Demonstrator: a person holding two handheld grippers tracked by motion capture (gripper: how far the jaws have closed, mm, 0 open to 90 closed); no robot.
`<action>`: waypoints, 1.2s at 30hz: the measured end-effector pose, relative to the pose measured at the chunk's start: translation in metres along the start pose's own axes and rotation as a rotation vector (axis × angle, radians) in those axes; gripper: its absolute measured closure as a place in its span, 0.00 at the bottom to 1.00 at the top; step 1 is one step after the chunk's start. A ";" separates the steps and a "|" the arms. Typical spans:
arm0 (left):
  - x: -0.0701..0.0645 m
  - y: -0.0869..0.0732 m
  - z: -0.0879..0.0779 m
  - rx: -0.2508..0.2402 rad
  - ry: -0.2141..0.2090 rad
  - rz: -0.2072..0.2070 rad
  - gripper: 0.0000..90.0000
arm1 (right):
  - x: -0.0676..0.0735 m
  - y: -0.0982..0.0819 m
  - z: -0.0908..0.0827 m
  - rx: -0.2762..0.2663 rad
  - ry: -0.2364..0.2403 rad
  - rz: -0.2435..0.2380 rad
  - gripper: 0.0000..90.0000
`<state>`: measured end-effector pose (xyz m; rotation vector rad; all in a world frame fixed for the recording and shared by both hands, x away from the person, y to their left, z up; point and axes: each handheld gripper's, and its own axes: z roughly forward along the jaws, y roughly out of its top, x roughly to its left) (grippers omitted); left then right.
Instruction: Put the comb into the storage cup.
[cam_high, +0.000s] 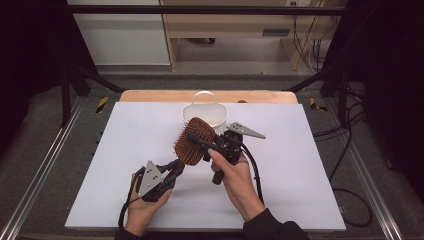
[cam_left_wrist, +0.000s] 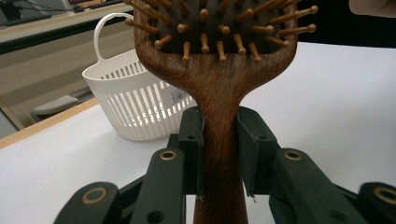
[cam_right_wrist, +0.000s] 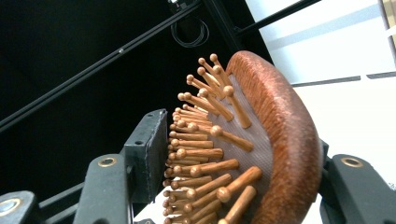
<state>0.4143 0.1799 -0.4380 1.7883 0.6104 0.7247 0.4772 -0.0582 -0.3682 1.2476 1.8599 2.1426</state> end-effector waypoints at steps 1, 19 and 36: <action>0.000 0.000 0.000 -0.002 0.000 -0.005 0.80 | 0.000 0.000 0.000 0.000 0.000 -0.001 0.47; 0.005 -0.004 0.001 -0.004 0.000 -0.032 0.80 | 0.014 0.002 0.003 0.030 0.009 -0.067 0.55; 0.006 -0.002 -0.001 -0.040 0.002 -0.061 0.60 | 0.009 0.011 0.002 -0.009 -0.054 -0.033 0.57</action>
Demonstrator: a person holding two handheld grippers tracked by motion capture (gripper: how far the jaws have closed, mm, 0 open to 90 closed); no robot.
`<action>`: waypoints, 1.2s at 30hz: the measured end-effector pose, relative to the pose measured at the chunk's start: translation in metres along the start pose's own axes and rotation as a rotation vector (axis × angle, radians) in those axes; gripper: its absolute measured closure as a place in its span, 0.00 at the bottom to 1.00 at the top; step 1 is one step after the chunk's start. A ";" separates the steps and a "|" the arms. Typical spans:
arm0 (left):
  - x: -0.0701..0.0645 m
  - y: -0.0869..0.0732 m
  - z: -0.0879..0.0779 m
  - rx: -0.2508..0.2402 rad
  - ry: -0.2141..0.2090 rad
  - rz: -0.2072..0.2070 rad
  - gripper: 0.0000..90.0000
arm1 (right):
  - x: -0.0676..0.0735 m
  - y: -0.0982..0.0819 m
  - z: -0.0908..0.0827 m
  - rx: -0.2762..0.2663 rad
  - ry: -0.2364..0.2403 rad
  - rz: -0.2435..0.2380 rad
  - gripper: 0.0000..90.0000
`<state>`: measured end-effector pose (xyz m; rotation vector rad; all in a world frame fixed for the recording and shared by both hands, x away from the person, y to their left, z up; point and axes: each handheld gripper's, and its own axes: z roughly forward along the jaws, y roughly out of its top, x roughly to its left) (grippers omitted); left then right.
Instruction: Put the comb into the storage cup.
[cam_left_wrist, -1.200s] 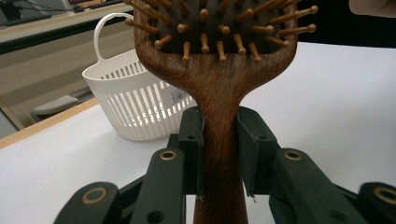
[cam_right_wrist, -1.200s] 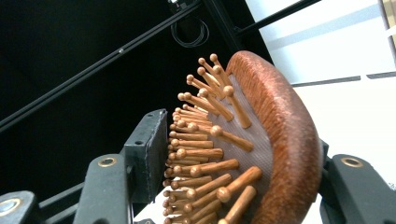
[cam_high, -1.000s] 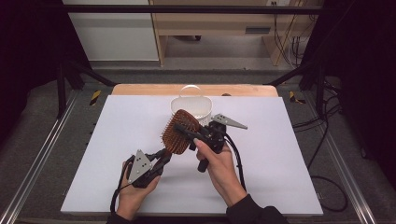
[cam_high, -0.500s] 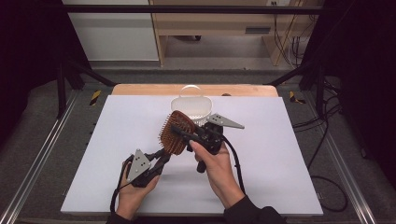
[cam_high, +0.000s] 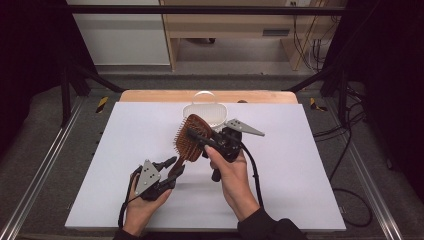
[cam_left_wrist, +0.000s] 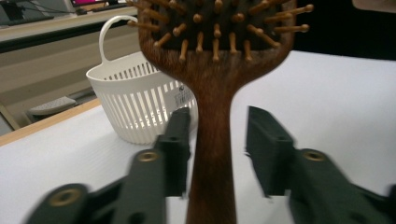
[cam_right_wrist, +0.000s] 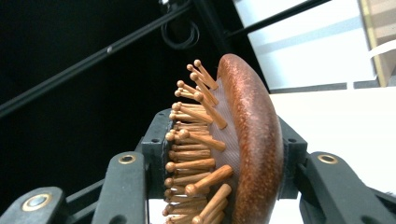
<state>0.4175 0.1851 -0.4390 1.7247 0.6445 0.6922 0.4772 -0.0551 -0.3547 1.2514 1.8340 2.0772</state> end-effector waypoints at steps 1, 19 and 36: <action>0.001 0.000 -0.001 -0.003 0.011 -0.019 0.55 | -0.002 0.003 -0.002 -0.013 -0.002 0.009 0.57; 0.046 -0.040 -0.071 -0.022 0.290 -0.217 0.04 | -0.019 0.042 0.000 -0.121 -0.118 0.023 0.56; 0.068 -0.051 -0.080 -0.032 0.354 -0.232 0.05 | -0.012 0.076 0.015 -0.185 -0.144 0.020 0.56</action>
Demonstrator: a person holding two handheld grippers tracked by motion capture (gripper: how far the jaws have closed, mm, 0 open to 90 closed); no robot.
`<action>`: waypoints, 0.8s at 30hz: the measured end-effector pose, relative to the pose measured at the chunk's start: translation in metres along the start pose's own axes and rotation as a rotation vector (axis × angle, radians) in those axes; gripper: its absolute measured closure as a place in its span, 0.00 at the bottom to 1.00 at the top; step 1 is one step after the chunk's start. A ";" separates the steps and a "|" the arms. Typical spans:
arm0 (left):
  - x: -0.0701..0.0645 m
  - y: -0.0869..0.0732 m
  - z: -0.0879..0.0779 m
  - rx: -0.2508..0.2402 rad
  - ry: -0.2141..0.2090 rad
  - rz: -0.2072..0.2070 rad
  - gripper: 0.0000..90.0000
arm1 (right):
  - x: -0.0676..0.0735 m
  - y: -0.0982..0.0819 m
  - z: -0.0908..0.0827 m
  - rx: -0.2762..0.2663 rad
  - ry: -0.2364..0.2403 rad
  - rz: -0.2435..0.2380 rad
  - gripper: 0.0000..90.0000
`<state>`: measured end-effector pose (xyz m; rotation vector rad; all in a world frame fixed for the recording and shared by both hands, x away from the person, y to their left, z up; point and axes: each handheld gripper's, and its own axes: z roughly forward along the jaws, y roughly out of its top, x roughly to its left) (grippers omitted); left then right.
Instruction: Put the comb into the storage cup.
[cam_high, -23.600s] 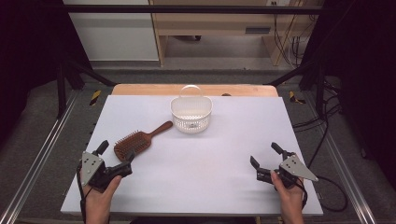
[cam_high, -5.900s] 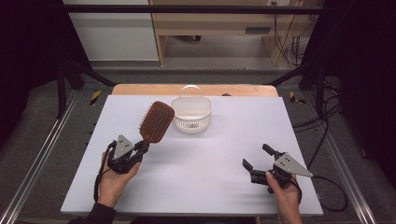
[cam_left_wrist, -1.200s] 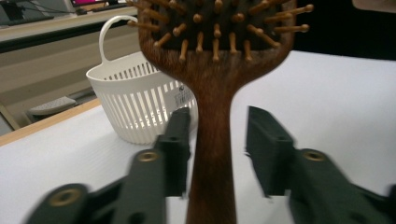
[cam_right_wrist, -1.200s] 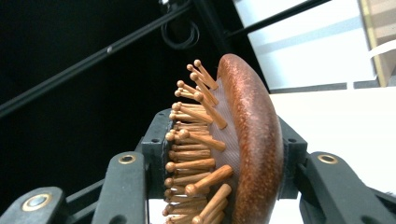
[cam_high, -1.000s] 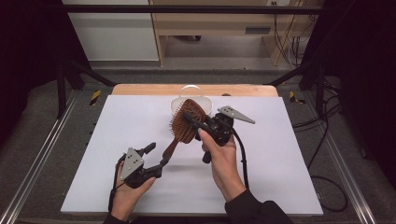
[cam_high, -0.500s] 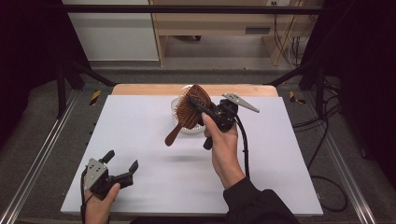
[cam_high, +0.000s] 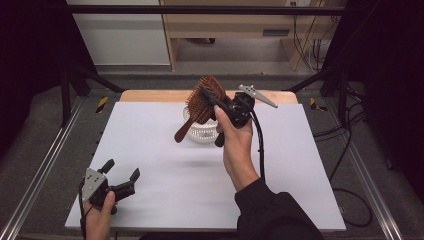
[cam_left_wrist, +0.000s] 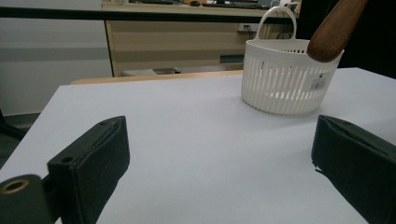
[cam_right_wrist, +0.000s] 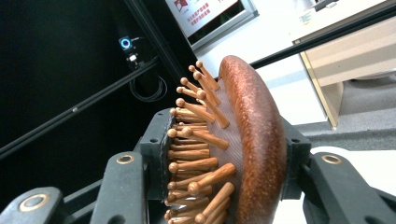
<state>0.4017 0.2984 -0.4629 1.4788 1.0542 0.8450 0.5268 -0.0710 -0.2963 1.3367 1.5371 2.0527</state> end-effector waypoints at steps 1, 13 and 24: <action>0.000 0.000 0.000 0.001 0.001 -0.003 0.05 | 0.000 0.002 0.001 -0.004 0.000 0.003 0.56; -0.001 -0.001 0.001 0.000 -0.003 0.009 0.05 | -0.005 0.021 0.014 -0.063 -0.033 -0.012 0.56; -0.001 -0.002 0.002 0.005 -0.016 0.006 0.05 | -0.017 0.033 0.027 -0.096 -0.083 -0.012 0.56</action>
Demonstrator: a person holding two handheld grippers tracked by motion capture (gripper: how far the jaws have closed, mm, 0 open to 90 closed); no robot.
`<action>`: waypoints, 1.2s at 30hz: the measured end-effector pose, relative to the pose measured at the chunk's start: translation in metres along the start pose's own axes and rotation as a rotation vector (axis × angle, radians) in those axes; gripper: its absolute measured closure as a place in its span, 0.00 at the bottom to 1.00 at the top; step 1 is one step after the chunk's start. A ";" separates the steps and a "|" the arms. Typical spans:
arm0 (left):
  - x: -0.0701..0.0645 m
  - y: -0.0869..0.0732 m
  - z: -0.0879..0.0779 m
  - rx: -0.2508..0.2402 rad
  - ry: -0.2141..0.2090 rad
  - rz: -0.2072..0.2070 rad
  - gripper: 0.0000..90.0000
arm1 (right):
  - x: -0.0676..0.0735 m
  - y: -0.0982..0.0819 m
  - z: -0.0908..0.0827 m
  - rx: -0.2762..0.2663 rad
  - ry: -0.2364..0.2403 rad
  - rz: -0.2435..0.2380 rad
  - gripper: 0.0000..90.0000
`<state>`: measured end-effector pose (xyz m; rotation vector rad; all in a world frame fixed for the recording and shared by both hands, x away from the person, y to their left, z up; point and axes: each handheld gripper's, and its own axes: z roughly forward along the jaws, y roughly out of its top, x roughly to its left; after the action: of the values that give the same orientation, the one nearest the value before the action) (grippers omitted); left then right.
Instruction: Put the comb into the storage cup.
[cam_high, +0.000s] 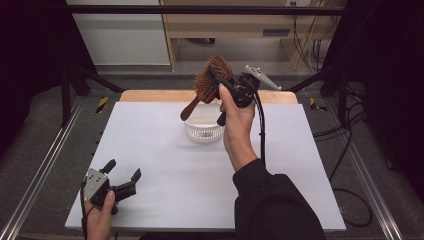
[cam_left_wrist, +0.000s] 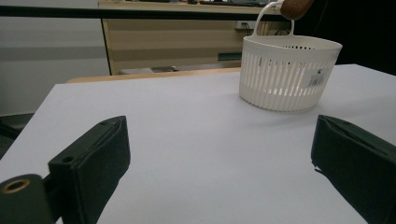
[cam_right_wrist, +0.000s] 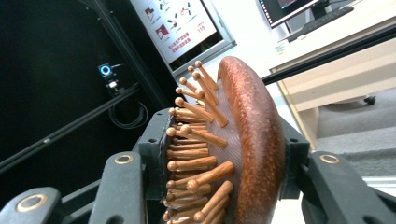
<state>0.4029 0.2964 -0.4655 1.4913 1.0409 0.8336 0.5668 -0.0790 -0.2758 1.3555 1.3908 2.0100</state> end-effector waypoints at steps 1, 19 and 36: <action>0.000 0.000 0.000 -0.001 -0.001 0.000 0.05 | -0.001 0.000 0.001 -0.001 -0.004 -0.010 0.56; 0.001 -0.001 0.001 0.001 -0.021 -0.011 0.05 | -0.016 0.002 0.003 -0.054 -0.061 -0.040 0.56; 0.001 -0.001 0.002 0.001 -0.021 -0.014 0.05 | -0.030 0.004 -0.007 -0.086 -0.105 -0.060 0.56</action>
<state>0.4048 0.2972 -0.4673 1.4892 1.0348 0.8062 0.5762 -0.1056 -0.2876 1.3455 1.2693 1.9096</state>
